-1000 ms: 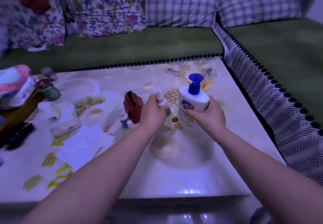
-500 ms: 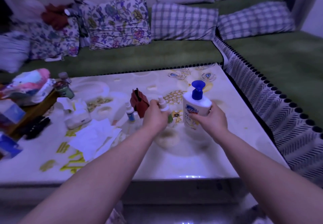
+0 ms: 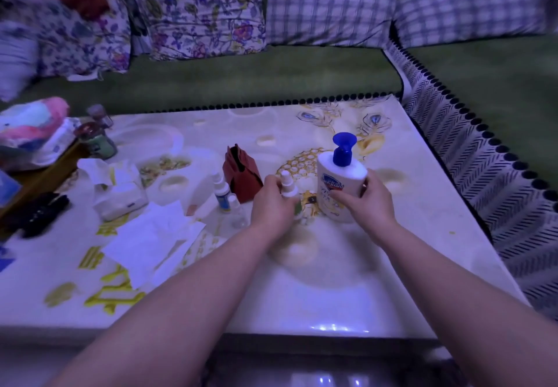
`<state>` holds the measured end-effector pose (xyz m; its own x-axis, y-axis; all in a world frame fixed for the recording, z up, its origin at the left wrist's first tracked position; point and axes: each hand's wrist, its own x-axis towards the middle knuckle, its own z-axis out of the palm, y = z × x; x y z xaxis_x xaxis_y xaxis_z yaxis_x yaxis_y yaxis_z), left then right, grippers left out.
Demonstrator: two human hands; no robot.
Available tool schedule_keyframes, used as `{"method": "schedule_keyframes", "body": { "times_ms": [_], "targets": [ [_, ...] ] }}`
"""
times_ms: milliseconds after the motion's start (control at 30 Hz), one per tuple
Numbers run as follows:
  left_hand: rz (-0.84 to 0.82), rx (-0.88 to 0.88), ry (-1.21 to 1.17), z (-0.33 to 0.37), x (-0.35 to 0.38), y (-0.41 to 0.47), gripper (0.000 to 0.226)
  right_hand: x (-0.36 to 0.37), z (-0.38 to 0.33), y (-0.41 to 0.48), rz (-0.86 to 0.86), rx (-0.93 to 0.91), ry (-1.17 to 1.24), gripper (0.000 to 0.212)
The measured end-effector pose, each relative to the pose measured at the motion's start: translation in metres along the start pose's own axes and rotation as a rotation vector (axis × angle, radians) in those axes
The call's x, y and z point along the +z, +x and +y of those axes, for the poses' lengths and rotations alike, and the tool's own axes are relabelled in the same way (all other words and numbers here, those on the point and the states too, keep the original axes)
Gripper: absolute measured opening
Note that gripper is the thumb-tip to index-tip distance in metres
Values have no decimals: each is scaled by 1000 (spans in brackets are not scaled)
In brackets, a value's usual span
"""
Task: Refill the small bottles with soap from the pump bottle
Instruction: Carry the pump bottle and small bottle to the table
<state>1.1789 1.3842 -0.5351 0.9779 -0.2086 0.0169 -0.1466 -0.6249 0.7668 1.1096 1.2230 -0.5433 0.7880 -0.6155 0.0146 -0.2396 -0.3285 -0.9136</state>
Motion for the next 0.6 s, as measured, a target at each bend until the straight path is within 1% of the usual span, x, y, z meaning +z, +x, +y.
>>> {"method": "schedule_keyframes", "body": {
  "times_ms": [133,233,333,433,500,600],
  "targets": [
    [-11,19,-4,-8,8,6,22,-2,8,10,-72,-10,57,61],
    [-27,37,-23,-13,11,7,24,-3,14,13,-113,4,23,69],
    [-34,58,-40,-15,14,8,28,-3,20,8,-118,23,-26,89],
    [-29,78,-52,-16,16,6,35,-4,23,-1,-111,88,-68,106],
    [-25,69,-60,-15,16,4,42,-6,24,-7,-85,126,-104,108],
    [-12,60,-65,-13,14,-1,47,-9,24,-19,-45,165,-146,98]
  ]
}}
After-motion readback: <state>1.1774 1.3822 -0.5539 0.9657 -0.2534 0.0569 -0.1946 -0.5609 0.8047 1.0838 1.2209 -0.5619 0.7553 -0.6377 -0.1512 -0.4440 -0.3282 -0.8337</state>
